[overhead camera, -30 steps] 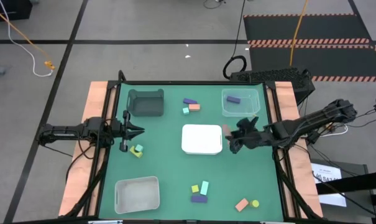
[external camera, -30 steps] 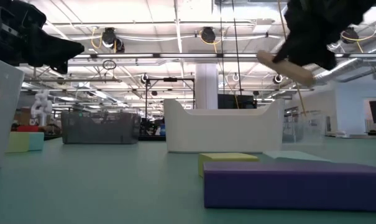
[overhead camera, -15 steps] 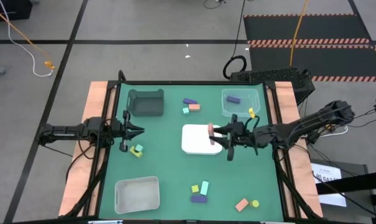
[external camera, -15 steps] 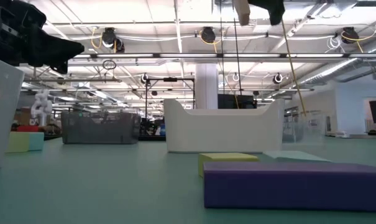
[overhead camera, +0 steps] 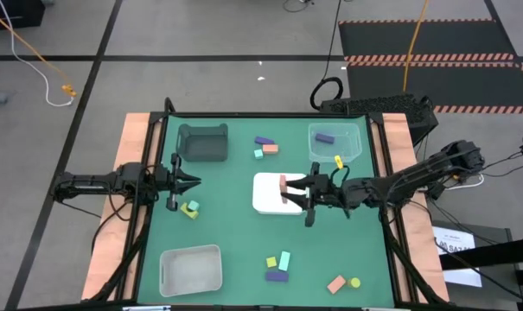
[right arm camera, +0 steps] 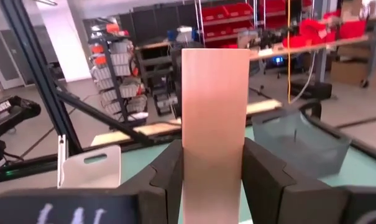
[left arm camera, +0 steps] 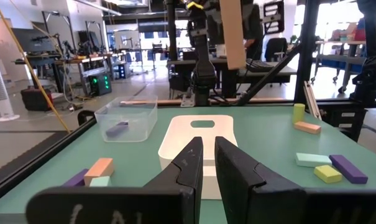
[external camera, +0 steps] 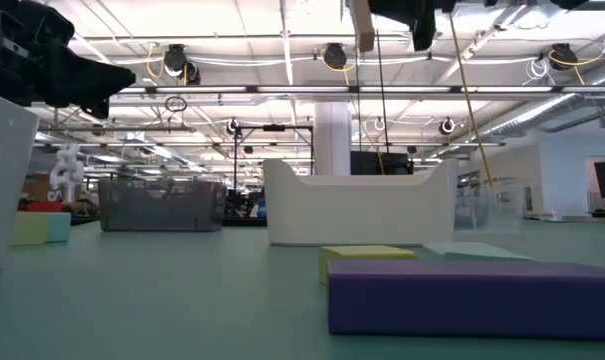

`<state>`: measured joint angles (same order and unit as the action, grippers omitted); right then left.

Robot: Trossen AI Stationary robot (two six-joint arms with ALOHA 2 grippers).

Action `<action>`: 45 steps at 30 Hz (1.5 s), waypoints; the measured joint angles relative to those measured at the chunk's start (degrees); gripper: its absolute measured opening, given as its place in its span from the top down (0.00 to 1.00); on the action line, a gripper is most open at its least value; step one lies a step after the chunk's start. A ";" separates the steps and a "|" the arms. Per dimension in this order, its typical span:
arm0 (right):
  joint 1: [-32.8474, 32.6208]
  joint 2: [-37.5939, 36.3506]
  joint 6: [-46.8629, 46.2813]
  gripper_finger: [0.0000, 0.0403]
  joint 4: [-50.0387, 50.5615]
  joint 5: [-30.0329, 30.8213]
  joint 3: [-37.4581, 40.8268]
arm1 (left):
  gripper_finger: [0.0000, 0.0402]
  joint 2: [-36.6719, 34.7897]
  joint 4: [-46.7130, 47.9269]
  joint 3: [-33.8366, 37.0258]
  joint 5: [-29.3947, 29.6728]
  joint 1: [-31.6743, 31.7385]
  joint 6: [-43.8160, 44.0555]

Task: Sort & place blocks by color
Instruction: Put the middle right orange block into the white bin

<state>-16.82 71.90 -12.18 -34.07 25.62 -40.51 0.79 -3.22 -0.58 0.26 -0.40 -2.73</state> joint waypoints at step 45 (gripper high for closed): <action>5.52 14.07 -5.31 0.66 20.65 5.41 0.00 | 0.88 0.00 0.02 0.00 0.01 0.00 0.01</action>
<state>-11.30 85.97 -17.48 -13.42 31.04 -40.51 0.80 -3.20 -0.59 0.27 -0.40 -2.72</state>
